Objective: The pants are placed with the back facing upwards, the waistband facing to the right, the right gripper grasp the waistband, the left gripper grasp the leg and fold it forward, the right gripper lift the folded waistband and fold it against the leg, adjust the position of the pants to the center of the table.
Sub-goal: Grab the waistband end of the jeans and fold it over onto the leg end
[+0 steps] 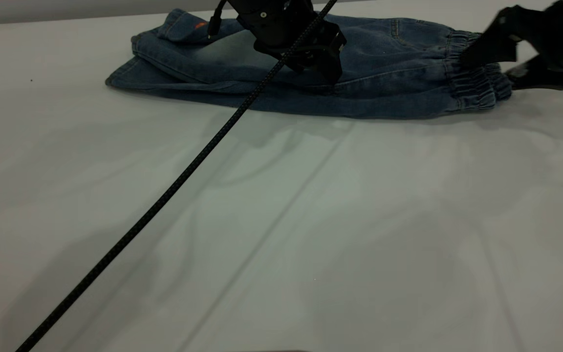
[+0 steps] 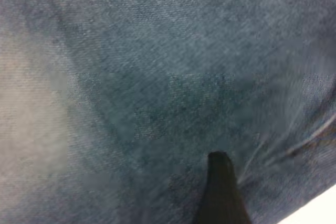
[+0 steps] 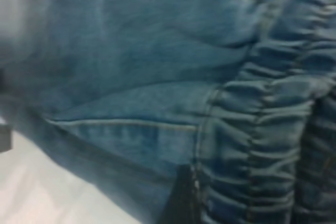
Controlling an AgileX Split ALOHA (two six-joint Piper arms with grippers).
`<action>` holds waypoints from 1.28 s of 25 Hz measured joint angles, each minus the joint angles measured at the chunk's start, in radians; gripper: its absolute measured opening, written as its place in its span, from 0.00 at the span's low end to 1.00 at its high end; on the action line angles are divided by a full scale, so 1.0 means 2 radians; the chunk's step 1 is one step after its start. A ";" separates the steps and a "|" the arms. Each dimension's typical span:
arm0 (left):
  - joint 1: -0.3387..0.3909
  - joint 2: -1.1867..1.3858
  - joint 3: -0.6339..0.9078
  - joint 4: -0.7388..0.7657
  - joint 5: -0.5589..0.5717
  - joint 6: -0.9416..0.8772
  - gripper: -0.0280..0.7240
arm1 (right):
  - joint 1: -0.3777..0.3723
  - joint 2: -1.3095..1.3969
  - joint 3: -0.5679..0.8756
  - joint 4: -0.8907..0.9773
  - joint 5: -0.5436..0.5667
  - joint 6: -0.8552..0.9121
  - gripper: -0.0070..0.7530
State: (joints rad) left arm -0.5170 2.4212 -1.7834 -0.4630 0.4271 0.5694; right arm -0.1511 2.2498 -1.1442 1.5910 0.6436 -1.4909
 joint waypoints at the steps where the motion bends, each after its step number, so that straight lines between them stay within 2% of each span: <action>1: 0.000 0.000 0.000 0.000 0.000 0.000 0.67 | 0.007 0.000 0.000 0.000 -0.001 -0.004 0.83; 5: 0.000 0.000 0.000 0.000 0.000 0.000 0.67 | 0.035 0.001 0.000 0.000 -0.026 -0.009 0.78; 9: 0.000 0.000 0.000 0.000 0.000 0.000 0.67 | 0.051 0.001 0.000 -0.004 -0.056 -0.009 0.66; 13: 0.000 0.000 0.000 0.000 0.000 0.000 0.67 | 0.055 0.001 0.000 -0.011 -0.071 -0.002 0.43; 16: 0.000 0.000 0.000 0.000 0.000 0.000 0.67 | 0.056 0.001 0.000 -0.023 -0.064 0.008 0.19; 18: 0.000 0.000 -0.001 0.000 0.000 0.000 0.67 | 0.056 0.001 0.000 -0.029 -0.057 0.016 0.10; 23: 0.000 0.003 -0.032 0.000 0.002 0.000 0.67 | 0.048 -0.017 0.000 -0.065 -0.041 0.054 0.08; 32: 0.000 0.030 -0.046 0.000 -0.020 0.000 0.67 | -0.011 -0.103 0.001 -0.169 0.025 0.151 0.08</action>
State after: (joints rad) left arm -0.5162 2.4818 -1.8757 -0.4630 0.3872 0.5703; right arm -0.1732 2.0445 -1.1431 1.2529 0.6934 -1.1889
